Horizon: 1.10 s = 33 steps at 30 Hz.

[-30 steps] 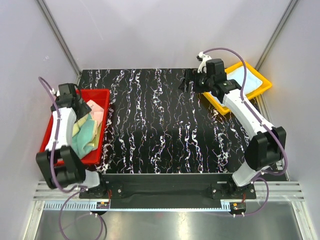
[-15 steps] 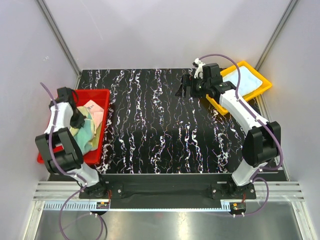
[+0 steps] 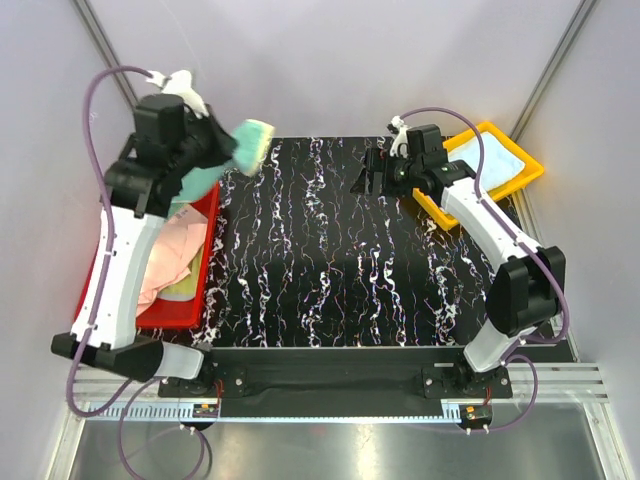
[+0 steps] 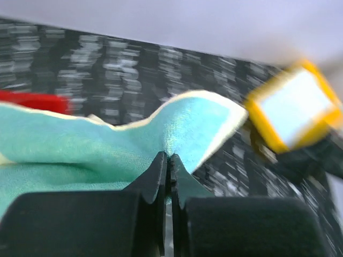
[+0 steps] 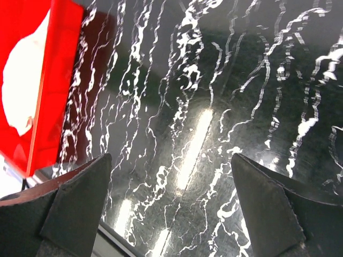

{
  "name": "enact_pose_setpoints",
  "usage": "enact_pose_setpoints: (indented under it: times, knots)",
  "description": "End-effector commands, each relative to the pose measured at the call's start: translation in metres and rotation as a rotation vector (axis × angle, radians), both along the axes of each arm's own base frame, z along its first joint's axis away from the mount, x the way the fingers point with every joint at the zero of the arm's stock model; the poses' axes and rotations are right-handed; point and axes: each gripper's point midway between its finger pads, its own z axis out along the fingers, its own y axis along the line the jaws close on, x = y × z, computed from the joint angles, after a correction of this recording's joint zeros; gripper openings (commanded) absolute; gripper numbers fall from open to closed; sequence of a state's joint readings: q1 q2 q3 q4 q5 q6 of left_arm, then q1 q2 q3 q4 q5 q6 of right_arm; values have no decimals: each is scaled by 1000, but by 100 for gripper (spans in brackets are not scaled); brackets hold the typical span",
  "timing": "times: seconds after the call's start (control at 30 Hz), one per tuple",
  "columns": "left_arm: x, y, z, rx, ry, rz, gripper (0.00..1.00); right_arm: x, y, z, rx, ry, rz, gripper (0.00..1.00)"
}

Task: Fold and stack the towels
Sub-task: Move the towel to the center of the board

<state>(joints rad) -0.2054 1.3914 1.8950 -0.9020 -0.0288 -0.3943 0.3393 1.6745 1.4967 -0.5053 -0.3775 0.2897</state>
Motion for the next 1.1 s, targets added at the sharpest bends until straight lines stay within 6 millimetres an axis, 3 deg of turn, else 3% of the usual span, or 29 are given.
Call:
enact_pose_setpoints:
  times: [0.0, 0.03, 0.1, 0.13, 0.17, 0.23, 0.27, 0.3, 0.33, 0.37, 0.5, 0.63, 0.67, 0.7, 0.73, 0.77, 0.8, 0.83, 0.87, 0.9, 0.97, 1.0, 1.03, 1.07]
  knots:
    - [-32, -78, 4, -148, -11, -299, 0, 0, -9, 51, 23, -88, -76, 100]
    - [-42, -102, -14, -185, -4, -371, 0, -3, -16, 50, 2, -84, -105, 100]
    - [-65, -130, -32, -273, 35, -475, 1, -6, -24, 44, -37, -67, -130, 100]
    - [-66, -138, -40, -298, 35, -488, 2, -11, -34, 32, -95, -40, -148, 100]
    - [-72, -145, -91, -297, 138, -488, 2, -14, -40, 24, -131, -20, -156, 100]
    - [-89, -170, -113, -365, 167, -558, 2, -24, -58, -3, -231, 29, -180, 100]
    - [-101, -178, -158, -384, 270, -557, 1, -27, -63, -11, -257, 42, -190, 100]
    - [-120, -198, -172, -398, 304, -625, 1, -29, -67, -18, -277, 53, -196, 100]
    - [-124, -212, -178, -420, 288, -655, 0, -33, -71, -31, -301, 71, -192, 100]
    - [-135, -220, -199, -432, 331, -655, 0, -35, -70, -37, -307, 82, -183, 100]
    - [-171, -280, -224, -443, 363, -788, 0, -35, -64, -47, -288, 112, -159, 100]
    - [-168, -300, -235, -423, 392, -787, 14, -29, -50, -46, -261, 115, -83, 99]
    - [-166, -299, -236, -411, 391, -779, 19, -27, -45, -44, -247, 112, -64, 97]
    - [-159, -295, -231, -393, 364, -750, 30, -24, -39, -50, -236, 130, -42, 95]
    - [-158, -286, -237, -345, 384, -712, 34, -17, -30, -43, -189, 119, -28, 93]
    - [-149, -281, -225, -306, 344, -692, 40, -13, -24, -43, -167, 121, -22, 86]
    - [-129, -263, -218, -266, 301, -589, 44, -10, -14, -45, -150, 125, -6, 83]
    - [-126, -240, -229, -191, 353, -513, 47, 0, -3, -49, -135, 129, 2, 78]
    - [-113, -225, -219, -161, 335, -456, 48, 3, 6, -52, -132, 126, 16, 74]
    - [-91, -193, -217, -134, 323, -339, 48, 5, 22, -68, -145, 149, 43, 72]
    - [-84, -146, -231, -70, 396, -216, 49, 14, 49, -62, -131, 114, 78, 68]
    - [-71, -111, -231, -77, 398, -113, 50, 18, 60, -78, -142, 133, 97, 66]
    - [-71, -90, -239, -72, 425, -62, 50, 20, 83, -71, -139, 95, 131, 65]
    - [-70, -74, -240, -84, 427, -28, 52, 22, 93, -74, -142, 89, 146, 65]
